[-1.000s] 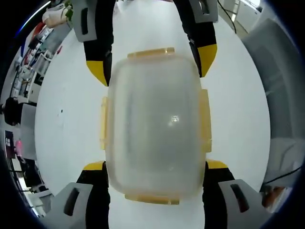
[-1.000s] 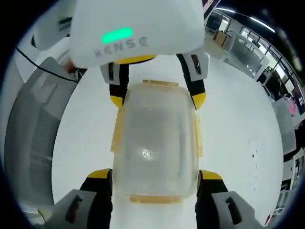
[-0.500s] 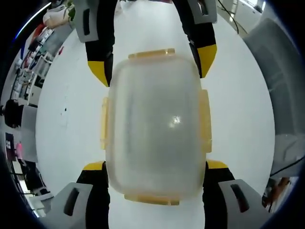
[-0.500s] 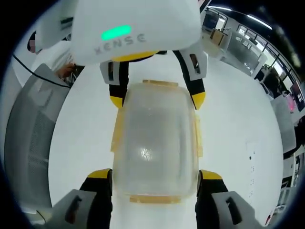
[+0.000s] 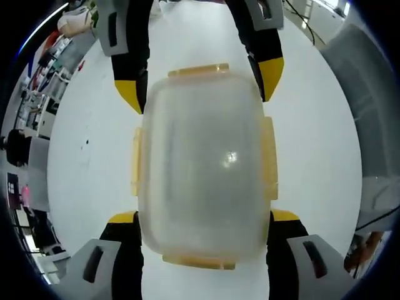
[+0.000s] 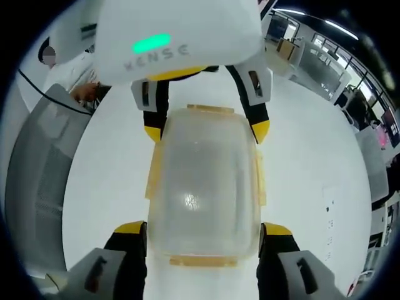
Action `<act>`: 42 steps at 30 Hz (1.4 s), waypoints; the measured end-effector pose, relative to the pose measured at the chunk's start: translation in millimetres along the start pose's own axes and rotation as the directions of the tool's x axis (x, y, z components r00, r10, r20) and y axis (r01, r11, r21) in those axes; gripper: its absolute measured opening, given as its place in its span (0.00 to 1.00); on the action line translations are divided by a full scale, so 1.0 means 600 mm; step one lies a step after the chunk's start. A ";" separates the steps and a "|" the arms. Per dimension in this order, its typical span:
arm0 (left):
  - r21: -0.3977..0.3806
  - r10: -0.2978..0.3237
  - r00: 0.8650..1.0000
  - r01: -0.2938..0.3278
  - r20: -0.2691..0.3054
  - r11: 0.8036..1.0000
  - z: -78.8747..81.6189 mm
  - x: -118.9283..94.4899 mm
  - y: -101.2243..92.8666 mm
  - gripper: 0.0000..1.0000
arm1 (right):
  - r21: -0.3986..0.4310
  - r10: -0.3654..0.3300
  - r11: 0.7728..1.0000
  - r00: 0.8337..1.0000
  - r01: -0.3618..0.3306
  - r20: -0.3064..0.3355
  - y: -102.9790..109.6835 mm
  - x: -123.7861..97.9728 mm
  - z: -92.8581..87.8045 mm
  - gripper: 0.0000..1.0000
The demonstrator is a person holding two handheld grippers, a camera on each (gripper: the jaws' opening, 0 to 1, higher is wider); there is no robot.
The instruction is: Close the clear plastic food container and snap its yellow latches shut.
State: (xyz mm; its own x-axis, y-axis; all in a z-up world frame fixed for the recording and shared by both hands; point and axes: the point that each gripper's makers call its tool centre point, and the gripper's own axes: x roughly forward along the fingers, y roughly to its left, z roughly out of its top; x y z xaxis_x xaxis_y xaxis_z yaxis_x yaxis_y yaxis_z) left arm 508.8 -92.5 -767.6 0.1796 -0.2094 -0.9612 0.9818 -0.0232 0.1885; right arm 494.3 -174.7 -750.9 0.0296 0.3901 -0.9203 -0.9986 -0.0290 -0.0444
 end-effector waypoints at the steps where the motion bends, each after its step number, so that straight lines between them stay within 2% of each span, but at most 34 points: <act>1: 0.000 0.001 1.000 -0.001 -0.001 1.000 0.000 0.000 0.000 0.80 | -0.002 -0.001 1.000 1.000 0.001 0.000 0.000 -0.001 0.000 0.72; 4: -0.011 0.004 1.000 -0.003 0.011 1.000 0.002 -0.001 0.000 0.81 | -0.011 -0.001 1.000 1.000 0.001 0.000 0.001 -0.002 0.000 0.72; 7: -0.027 -0.004 1.000 0.005 0.016 1.000 0.001 -0.004 -0.001 0.81 | -0.001 -0.008 1.000 1.000 0.008 0.027 -0.002 -0.013 0.005 0.73; 11: -0.038 0.018 0.999 -0.017 0.036 0.999 0.004 -0.015 0.007 0.84 | -0.002 -0.018 1.000 0.999 0.018 0.029 -0.003 -0.022 0.003 0.73; 18: -0.047 0.035 0.999 -0.034 0.023 0.998 -0.001 -0.022 0.002 0.82 | 0.000 -0.030 1.000 0.999 0.031 0.015 0.008 -0.028 -0.010 0.73; 21: -0.051 0.044 0.998 -0.042 0.035 0.998 0.004 -0.030 -0.002 0.82 | 0.000 -0.044 0.999 0.999 0.044 0.008 0.012 -0.036 -0.017 0.74; 30: -0.094 0.074 0.995 -0.068 0.060 0.993 0.006 -0.050 -0.015 0.83 | 0.060 -0.067 0.996 0.997 0.066 0.022 0.041 -0.054 -0.038 0.73; 36: -0.128 0.117 0.990 -0.107 0.080 0.986 0.007 -0.062 -0.030 0.84 | 0.156 -0.096 0.984 0.992 0.082 0.080 0.060 -0.063 -0.036 0.74; 42: -0.218 0.152 0.982 -0.125 0.111 0.968 0.001 -0.078 -0.045 0.84 | 0.210 -0.134 0.972 0.984 0.107 0.116 0.080 -0.072 -0.033 0.74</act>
State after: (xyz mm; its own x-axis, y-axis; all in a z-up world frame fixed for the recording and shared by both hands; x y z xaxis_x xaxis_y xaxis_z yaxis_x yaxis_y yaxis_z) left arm 473.8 -82.8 -727.5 0.3190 -0.3177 -0.8929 0.9411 0.2172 0.2590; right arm 445.8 -211.0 -720.8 0.1575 0.4944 -0.8549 -0.9765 0.2070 -0.0602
